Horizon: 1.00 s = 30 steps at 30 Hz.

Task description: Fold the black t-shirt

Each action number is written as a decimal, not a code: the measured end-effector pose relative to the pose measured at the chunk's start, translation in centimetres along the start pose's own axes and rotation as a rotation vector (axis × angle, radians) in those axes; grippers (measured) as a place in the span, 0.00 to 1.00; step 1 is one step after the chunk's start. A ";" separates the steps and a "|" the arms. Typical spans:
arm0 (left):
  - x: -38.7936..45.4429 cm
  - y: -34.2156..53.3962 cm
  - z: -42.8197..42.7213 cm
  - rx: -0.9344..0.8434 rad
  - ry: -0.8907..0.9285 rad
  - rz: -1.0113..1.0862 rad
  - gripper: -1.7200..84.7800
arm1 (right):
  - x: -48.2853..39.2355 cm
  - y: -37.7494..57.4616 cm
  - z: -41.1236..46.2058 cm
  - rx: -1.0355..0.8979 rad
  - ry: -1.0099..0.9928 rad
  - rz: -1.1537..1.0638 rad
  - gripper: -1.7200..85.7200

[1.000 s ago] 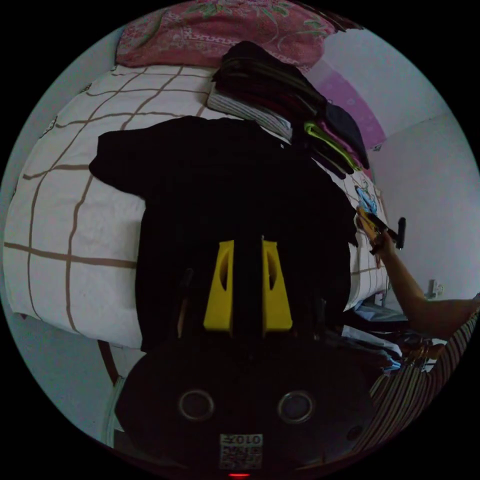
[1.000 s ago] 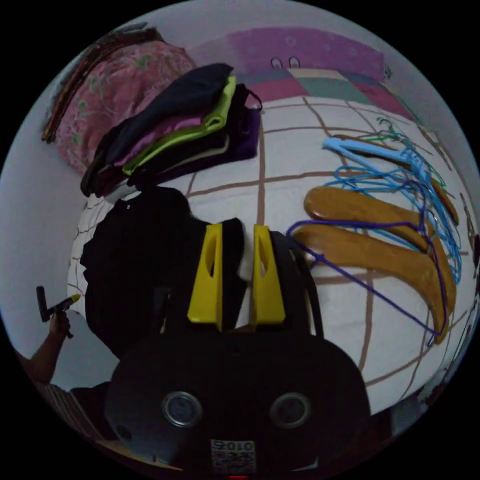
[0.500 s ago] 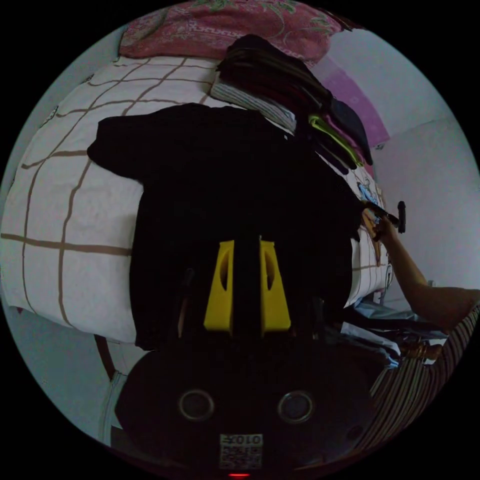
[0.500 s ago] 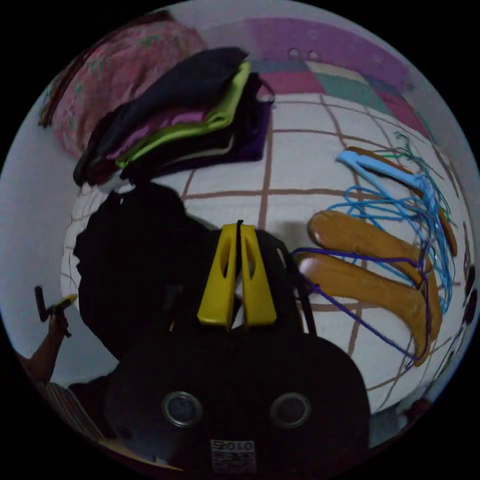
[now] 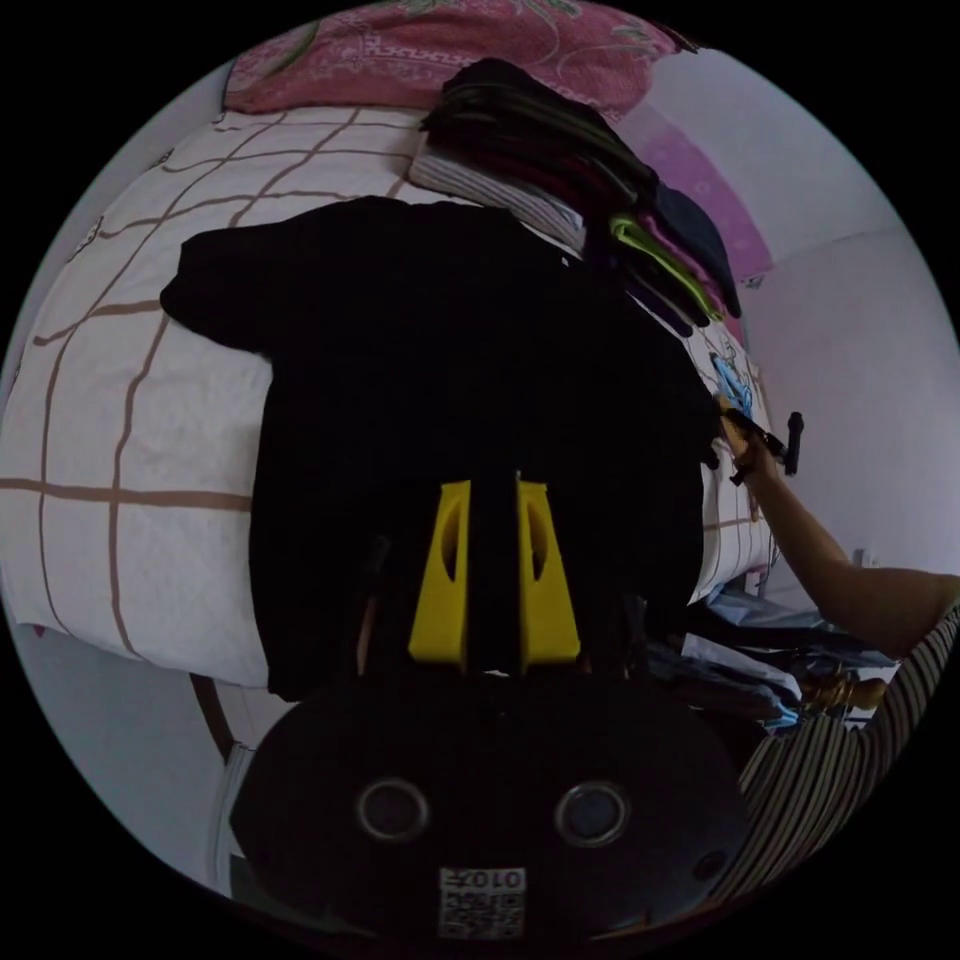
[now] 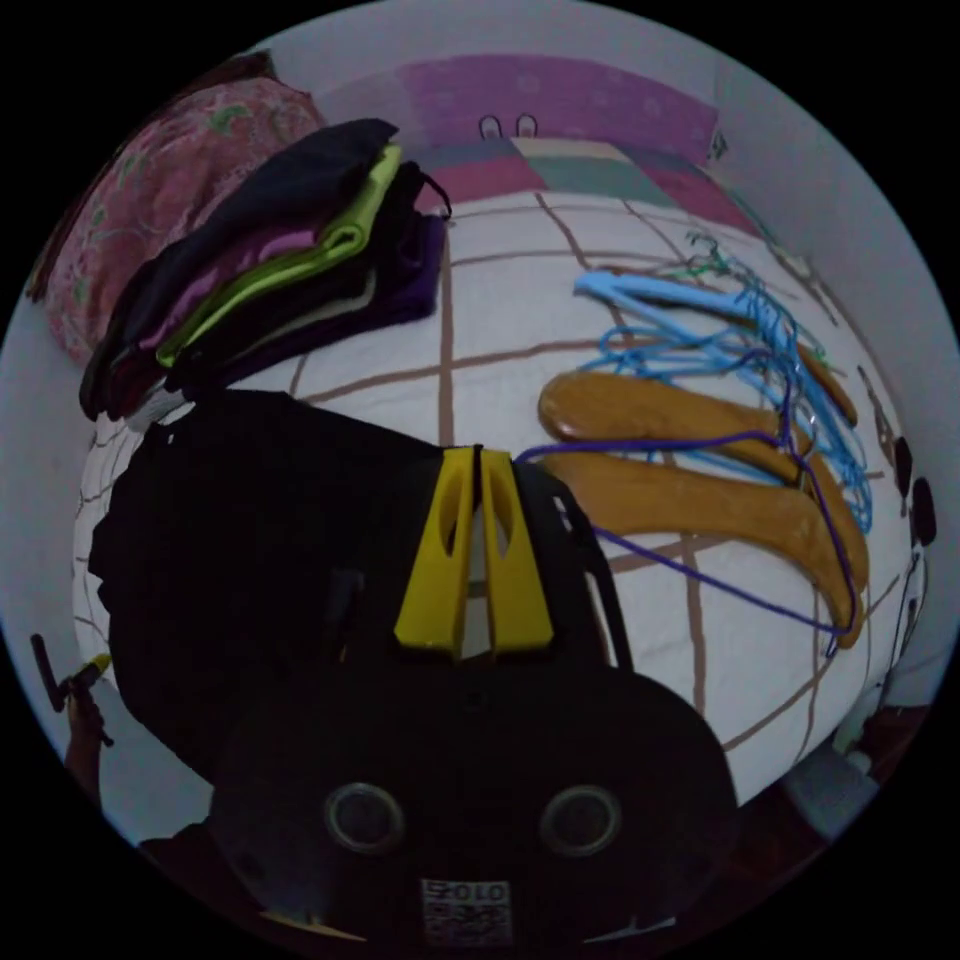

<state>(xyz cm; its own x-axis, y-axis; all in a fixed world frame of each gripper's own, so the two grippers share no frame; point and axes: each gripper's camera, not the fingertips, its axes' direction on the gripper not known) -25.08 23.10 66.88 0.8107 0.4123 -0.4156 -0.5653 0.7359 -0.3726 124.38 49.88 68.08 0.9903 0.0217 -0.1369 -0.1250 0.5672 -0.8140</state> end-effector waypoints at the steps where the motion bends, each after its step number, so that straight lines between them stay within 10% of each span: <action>1: -0.1 0.1 0.1 -0.001 -0.001 -0.002 0.10 | -0.1 -0.2 -0.1 0.010 0.016 -0.023 0.06; 16: -1.6 0.7 1.2 0.003 0.080 -0.004 0.10 | 0.4 11.1 -0.5 -0.114 -0.190 -0.033 0.12; 30: -4.1 1.3 0.9 -0.012 0.077 0.021 0.10 | -2.5 14.5 1.6 -0.136 0.038 -0.162 0.05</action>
<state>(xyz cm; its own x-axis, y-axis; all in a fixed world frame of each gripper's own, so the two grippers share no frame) -28.98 22.91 68.83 0.7848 0.3845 -0.4860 -0.5841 0.7210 -0.3728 120.21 59.36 57.47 0.9955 -0.0933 -0.0166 0.0267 0.4440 -0.8956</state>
